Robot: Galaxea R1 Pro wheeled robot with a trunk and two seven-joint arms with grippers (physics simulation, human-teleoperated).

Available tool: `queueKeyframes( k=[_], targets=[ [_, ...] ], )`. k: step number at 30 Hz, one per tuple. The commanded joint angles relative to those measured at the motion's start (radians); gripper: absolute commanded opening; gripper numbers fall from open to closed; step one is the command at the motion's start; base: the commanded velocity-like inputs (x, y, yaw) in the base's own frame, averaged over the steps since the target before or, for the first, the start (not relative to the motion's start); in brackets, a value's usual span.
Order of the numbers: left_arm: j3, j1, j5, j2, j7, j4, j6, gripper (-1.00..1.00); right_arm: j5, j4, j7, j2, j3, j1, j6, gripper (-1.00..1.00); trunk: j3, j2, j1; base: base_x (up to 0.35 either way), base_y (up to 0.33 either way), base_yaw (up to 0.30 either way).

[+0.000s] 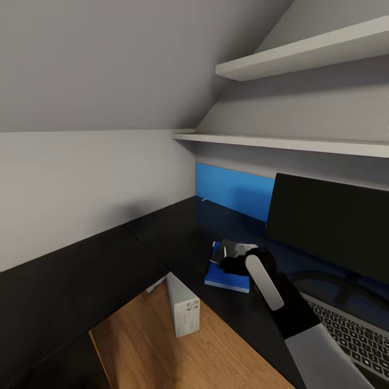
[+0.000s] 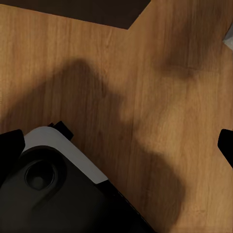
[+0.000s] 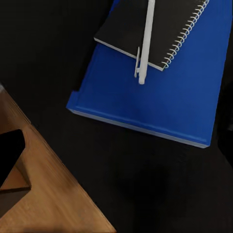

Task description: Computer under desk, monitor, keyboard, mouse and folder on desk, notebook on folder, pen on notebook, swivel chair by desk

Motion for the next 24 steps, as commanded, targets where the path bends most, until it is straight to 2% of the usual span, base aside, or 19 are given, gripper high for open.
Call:
queueKeyframes(
  k=[1, 2, 3, 6, 7, 9, 12, 17, 18, 20, 21, 24],
  targets=[
    [-0.002, 0.000, 0.005, 0.001, 0.007, -0.002, 0.002, 1.00, -0.008, -0.019, -0.003, -0.001, 0.006, 0.004, 0.002, 1.00, -0.001, -0.001, 0.000, -0.007, -0.001, 0.000],
    [-0.002, 0.000, 0.005, 0.001, 0.007, -0.002, 0.002, 1.00, -0.008, -0.038, 0.003, -0.002, 0.011, 0.009, 0.002, 1.00, -0.001, -0.001, 0.000, -0.005, -0.001, 0.000],
    [-0.002, 0.000, 0.005, 0.001, 0.007, -0.002, 0.002, 1.00, -0.008, -0.111, 0.018, -0.004, 0.031, 0.034, 0.002, 1.00, -0.001, -0.001, 0.000, -0.002, 0.000, 0.000],
    [-0.002, 0.000, 0.005, 0.001, 0.007, -0.002, 0.002, 1.00, -0.007, -0.144, 0.024, -0.004, 0.055, 0.051, 0.002, 1.00, -0.001, -0.001, 0.000, -0.002, 0.000, 0.000],
    [-0.002, 0.000, 0.004, 0.001, 0.007, -0.002, 0.002, 1.00, -0.006, -0.159, 0.026, -0.004, 0.077, 0.058, 0.002, 1.00, -0.001, -0.001, 0.000, -0.020, -0.010, 0.000],
    [-0.003, 0.000, 0.004, 0.001, 0.007, -0.002, 0.001, 1.00, -0.005, -0.182, 0.027, -0.003, 0.149, 0.066, 0.002, 1.00, -0.001, -0.001, 0.000, -0.170, -0.098, 0.000],
    [-0.004, 0.000, 0.004, 0.001, 0.009, -0.002, -0.001, 1.00, -0.009, -0.196, 0.027, 0.000, 0.211, 0.069, 0.002, 1.00, -0.001, -0.001, 0.000, -0.251, -0.145, 0.111],
    [-0.004, 0.000, 0.004, 0.001, 0.012, -0.002, -0.001, 1.00, -0.010, -0.199, 0.028, -0.003, 0.222, 0.070, 0.002, 1.00, -0.001, -0.001, 0.000, -0.295, -0.171, 0.257],
    [-0.004, 0.001, 0.004, 0.001, 0.013, -0.002, -0.001, 1.00, -0.008, -0.203, 0.029, -0.005, 0.252, 0.071, 0.002, 1.00, -0.001, -0.001, 0.000, -0.299, -0.173, 0.267],
    [-0.004, 0.001, 0.004, 0.001, 0.014, -0.002, -0.001, 1.00, -0.006, -0.208, 0.029, -0.006, 0.275, 0.072, 0.002, 1.00, -0.002, -0.001, 0.000, -0.299, -0.174, 0.267],
    [-0.004, 0.002, 0.004, 0.001, 0.015, -0.002, -0.001, 1.00, -0.005, -0.251, 0.029, -0.009, 0.320, 0.081, 0.002, 1.00, -0.002, -0.001, 0.000, -0.302, -0.174, 0.274],
    [-0.004, 0.002, 0.004, 0.001, 0.016, -0.002, -0.002, 1.00, -0.005, -0.274, 0.028, -0.009, 0.329, 0.096, 0.002, 1.00, -0.002, -0.001, 0.000, -0.303, -0.174, 0.275]
  ],
)
